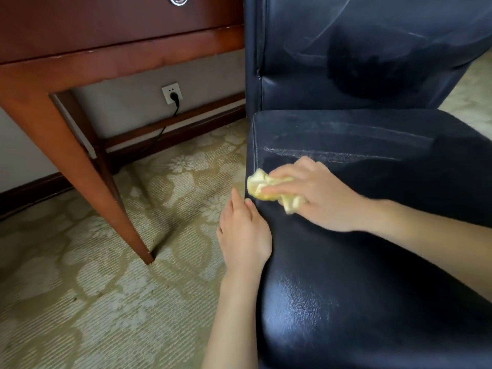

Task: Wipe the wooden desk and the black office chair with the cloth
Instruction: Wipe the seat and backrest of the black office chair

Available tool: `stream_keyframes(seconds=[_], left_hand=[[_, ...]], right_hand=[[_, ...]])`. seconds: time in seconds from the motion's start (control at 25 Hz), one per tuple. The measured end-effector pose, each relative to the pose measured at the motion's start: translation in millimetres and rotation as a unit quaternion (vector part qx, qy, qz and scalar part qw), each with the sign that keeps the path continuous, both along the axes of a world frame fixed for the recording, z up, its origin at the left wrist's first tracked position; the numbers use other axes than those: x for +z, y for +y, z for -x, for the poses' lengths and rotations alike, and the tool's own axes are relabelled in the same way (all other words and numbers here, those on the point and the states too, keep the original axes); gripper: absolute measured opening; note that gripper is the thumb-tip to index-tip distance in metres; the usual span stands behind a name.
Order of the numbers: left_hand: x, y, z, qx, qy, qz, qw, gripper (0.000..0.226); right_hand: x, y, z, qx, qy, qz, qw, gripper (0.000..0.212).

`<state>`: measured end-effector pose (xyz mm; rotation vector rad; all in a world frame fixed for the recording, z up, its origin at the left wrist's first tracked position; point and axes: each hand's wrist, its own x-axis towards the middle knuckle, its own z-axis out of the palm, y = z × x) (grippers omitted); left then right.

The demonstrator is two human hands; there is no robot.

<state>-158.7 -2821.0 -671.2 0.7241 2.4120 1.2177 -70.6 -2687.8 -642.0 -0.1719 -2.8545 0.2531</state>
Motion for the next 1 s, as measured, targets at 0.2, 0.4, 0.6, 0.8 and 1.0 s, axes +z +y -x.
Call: stream_keyframes(seconds=[0.2, 0.4, 0.6, 0.8, 1.0], left_hand=[[-4, -5, -5, 0.003, 0.015, -0.020, 1.000, 0.041], [-2, -2, -7, 0.016, 0.042, 0.027, 0.999, 0.042], [-1, -1, -7, 0.025, 0.033, 0.024, 0.999, 0.043], [1, -1, -6, 0.039, 0.033, 0.027, 0.998, 0.043], [3, -2, -6, 0.035, 0.044, 0.023, 0.998, 0.039]], right_hand=[[-1, -2, -24, 0.092, 0.000, -0.042, 0.995, 0.066], [2, 35, 30, 0.049, -0.039, -0.044, 0.997, 0.062], [-3, 71, 97, -0.164, -0.011, 0.020, 0.986, 0.054], [-6, 57, 113, -0.212, -0.025, 0.023, 0.977, 0.051], [0, 21, 53, -0.020, -0.039, 0.049, 0.998, 0.053]])
